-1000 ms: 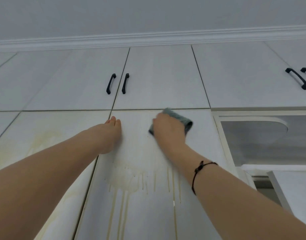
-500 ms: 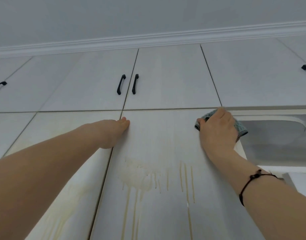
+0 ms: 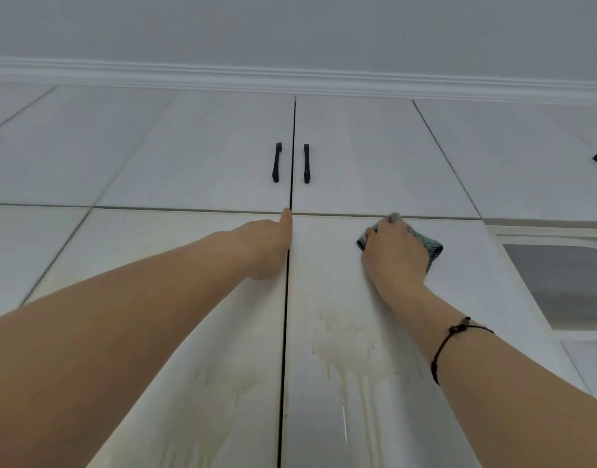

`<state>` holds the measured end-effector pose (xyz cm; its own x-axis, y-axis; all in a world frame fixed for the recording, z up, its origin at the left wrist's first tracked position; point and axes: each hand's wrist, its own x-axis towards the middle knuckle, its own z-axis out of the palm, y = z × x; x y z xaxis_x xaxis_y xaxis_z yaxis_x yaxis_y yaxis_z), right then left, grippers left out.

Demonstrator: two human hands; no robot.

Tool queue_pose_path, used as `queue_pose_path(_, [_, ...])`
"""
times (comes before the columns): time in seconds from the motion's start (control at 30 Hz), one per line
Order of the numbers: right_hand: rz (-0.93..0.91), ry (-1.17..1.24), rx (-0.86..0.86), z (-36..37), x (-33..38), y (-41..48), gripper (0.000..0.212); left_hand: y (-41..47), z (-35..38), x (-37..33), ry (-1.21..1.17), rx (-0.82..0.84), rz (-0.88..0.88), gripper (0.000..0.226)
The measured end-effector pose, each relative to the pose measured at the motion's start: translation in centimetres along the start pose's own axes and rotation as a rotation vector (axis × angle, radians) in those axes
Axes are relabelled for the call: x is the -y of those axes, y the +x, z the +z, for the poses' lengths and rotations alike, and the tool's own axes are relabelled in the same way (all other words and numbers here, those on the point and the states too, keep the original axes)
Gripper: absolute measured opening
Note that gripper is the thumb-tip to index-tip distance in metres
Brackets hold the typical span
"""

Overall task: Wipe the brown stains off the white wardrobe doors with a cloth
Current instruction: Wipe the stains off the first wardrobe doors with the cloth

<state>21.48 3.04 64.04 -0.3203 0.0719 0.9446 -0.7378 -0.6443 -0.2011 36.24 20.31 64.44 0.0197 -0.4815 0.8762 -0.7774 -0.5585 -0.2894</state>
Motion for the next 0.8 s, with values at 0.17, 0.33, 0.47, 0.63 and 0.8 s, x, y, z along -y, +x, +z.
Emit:
queue_pose_path(0.17, [-0.349,0.175,0.094,-0.3,9.2,-1.0,0.026,0.3,-1.8,1.3,-0.074,-0.036,0.033,0.082])
queue_pose_path(0.33, [-0.542,0.258,0.134,-1.1,8.4,-2.6,0.023,0.4,-1.8,0.8,-0.055,-0.047,0.021,0.078])
queue_pose_path(0.47, [-0.635,0.246,0.181,-1.6,3.9,-3.3,0.028,0.2,-1.3,0.7,0.022,-0.046,0.048,0.051])
queue_pose_path(0.63, [-0.400,0.187,0.129,-0.4,8.0,0.6,0.024,-0.7,0.1,0.2,0.063,-0.088,0.023,0.030])
queue_pose_path(0.8, [-0.374,0.218,0.188,-0.2,9.9,0.5,0.024,-0.7,0.0,0.0,0.025,-0.083,0.038,0.040])
